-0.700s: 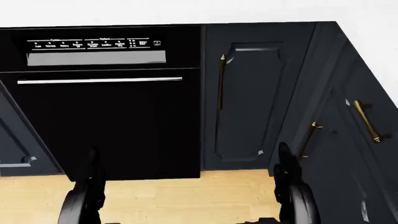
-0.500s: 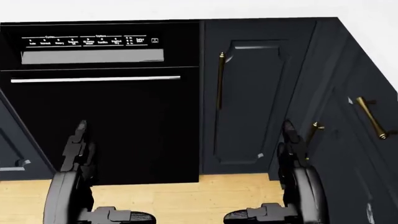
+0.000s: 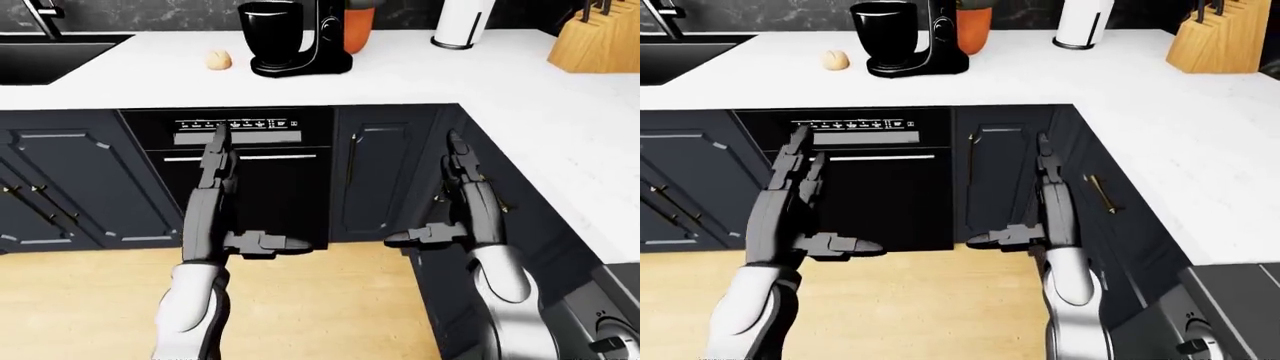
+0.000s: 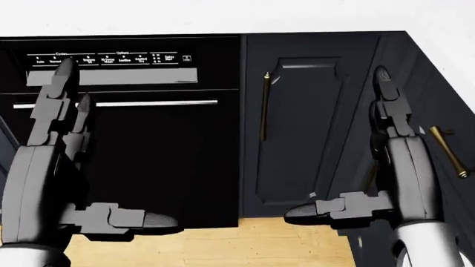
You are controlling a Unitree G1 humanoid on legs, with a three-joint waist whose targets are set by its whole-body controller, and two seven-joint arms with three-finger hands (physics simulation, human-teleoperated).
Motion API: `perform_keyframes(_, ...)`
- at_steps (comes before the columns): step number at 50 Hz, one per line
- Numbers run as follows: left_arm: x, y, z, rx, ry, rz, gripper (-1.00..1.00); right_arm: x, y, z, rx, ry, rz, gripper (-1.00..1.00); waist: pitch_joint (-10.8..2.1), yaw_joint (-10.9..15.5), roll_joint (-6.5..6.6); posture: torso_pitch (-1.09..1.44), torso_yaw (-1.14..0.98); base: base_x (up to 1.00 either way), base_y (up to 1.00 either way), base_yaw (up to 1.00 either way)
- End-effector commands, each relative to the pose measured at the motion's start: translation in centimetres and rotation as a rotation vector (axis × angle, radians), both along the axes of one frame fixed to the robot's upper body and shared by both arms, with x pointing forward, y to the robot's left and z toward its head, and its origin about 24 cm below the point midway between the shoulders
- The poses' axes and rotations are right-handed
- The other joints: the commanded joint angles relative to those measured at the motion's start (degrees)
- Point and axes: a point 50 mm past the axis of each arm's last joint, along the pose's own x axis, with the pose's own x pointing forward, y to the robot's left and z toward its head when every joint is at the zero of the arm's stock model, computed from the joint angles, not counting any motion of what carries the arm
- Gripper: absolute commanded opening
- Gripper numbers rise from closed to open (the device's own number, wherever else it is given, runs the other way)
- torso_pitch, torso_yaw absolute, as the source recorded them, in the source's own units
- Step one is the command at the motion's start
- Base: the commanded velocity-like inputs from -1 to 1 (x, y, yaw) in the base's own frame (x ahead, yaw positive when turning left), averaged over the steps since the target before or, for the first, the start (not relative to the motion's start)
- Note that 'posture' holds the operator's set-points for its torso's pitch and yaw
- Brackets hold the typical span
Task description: Place the bread in the stand mixer bowl.
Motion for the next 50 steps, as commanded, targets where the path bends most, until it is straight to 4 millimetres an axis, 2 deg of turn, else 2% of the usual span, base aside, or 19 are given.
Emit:
perform_keyframes(1, -0.2, 0.3, 1.2, -0.001, -0.044, 0.014, 1.00, -0.3, -0.1, 1.5, -0.024, -0.084, -0.017, 1.00, -0.70, 0.01, -0.06, 0.00, 0.00, 0.00, 0.00, 0.00)
perform_keyframes(8, -0.8, -0.1, 1.7, 0.012, -0.063, 0.000, 1.00, -0.5, -0.2, 1.4, -0.066, -0.096, -0.035, 1.00, -0.38, -0.03, -0.03, 0.00, 0.00, 0.00, 0.00, 0.00)
perform_keyframes(9, -0.8, -0.1, 1.7, 0.012, -0.063, -0.001, 1.00, -0.6, -0.3, 1.4, -0.066, -0.100, -0.039, 1.00, -1.16, -0.17, 0.40, 0.00, 0.00, 0.00, 0.23, 0.00)
perform_keyframes(11, -0.9, -0.2, 1.8, 0.018, -0.065, -0.003, 1.00, -0.7, -0.2, 1.6, -0.070, -0.103, -0.039, 1.00, 0.31, -0.38, -0.29, 0.00, 0.00, 0.00, 0.24, 0.00)
perform_keyframes(14, -1.0, -0.1, 1.9, 0.019, -0.071, 0.002, 1.00, -0.7, -0.4, 1.5, -0.069, -0.104, -0.049, 1.00, 0.22, -0.56, -0.21, 0.00, 0.00, 0.00, 0.24, 0.00)
perform_keyframes(16, -1.0, 0.0, 1.9, 0.023, -0.070, 0.005, 1.00, -0.8, -0.4, 1.5, -0.070, -0.105, -0.046, 1.00, 0.50, -0.64, 1.42, 0.00, 0.00, 0.00, 0.23, 0.00)
perform_keyframes(18, -1.0, 0.0, 1.9, 0.024, -0.068, 0.006, 1.00, -0.8, -0.3, 1.4, -0.071, -0.104, -0.044, 1.00, 0.46, -0.81, 4.41, 0.00, 0.00, 0.00, 0.23, 0.00)
perform_keyframes(19, -1.0, 0.0, 1.8, 0.028, -0.067, 0.006, 1.00, -0.8, -0.4, 1.2, -0.072, -0.100, -0.044, 1.00, 0.30, -0.91, 4.53, 0.00, 0.00, 0.00, 0.23, 0.00)
perform_keyframes(21, -1.0, 0.0, 1.7, 0.031, -0.068, 0.008, 1.00, -0.8, -0.7, 1.0, -0.070, -0.095, -0.051, 1.00, 1.11, -0.84, 3.89, 0.00, 0.00, 0.00, 0.23, 0.00)
perform_keyframes(29, -0.9, 0.5, 1.5, 0.030, -0.068, 0.024, 1.00, -0.8, -0.6, 0.8, -0.071, -0.092, -0.052, 1.00, 1.12, -1.00, 0.22, 0.00, 0.00, 0.00, 0.23, 0.00)
perform_keyframes(33, -0.9, 0.6, 1.7, 0.030, -0.075, 0.032, 1.00, -0.8, -0.7, 0.6, -0.072, -0.089, -0.052, 1.00, 0.49, -1.06, -3.60, 0.00, 0.00, 0.00, 0.23, 0.00)
perform_keyframes(35, -0.9, 0.7, 1.8, 0.030, -0.078, 0.035, 1.00, -0.9, -0.8, 0.4, -0.069, -0.086, -0.056, 1.00, 0.98, -1.33, -2.15, 0.00, 0.00, 0.00, 0.23, 0.00)
perform_keyframes(38, -0.6, 0.8, 1.5, 0.032, -0.076, 0.045, 1.00, -1.0, -0.8, 0.5, -0.067, -0.090, -0.055, 1.00, 0.32, -0.79, -2.64, 0.00, 0.00, 0.00, 0.23, 0.00)
perform_keyframes(42, -0.8, 0.9, 1.6, 0.030, -0.080, 0.048, 1.00, -1.1, -0.7, 0.3, -0.064, -0.089, -0.053, 1.00, 1.11, -0.77, -0.31, 0.00, 0.00, 0.00, 0.23, 0.00)
perform_keyframes(44, -0.8, 0.8, 1.6, 0.033, -0.077, 0.047, 1.00, -1.1, -0.7, 0.3, -0.063, -0.090, -0.053, 1.00, 1.03, -0.98, 1.80, 0.00, 0.00, 0.00, 0.23, 0.00)
perform_keyframes(46, -0.6, 0.9, 1.4, 0.036, -0.074, 0.050, 1.00, -1.1, -0.7, 0.3, -0.061, -0.091, -0.053, 1.00, -0.18, -0.86, 6.17, 0.00, 0.00, 0.00, 0.23, 0.00)
perform_keyframes(47, -0.6, 0.9, 1.2, 0.036, -0.071, 0.051, 1.00, -1.1, -0.7, 0.2, -0.061, -0.091, -0.052, 1.00, 0.32, -0.40, 3.74, 0.00, 0.00, 0.00, 0.23, 0.00)
perform_keyframes(48, -0.6, 0.9, 1.2, 0.036, -0.071, 0.051, 1.00, -1.1, -0.7, 0.2, -0.061, -0.090, -0.052, 1.00, 0.64, -0.49, 4.14, 0.00, 0.00, 0.00, 0.22, 0.00)
perform_keyframes(50, -0.6, 0.9, 1.3, 0.037, -0.071, 0.053, 1.00, -1.1, -0.7, 0.1, -0.061, -0.090, -0.050, 1.00, 0.55, -0.18, 3.12, 0.00, 0.00, 0.00, 0.23, 0.00)
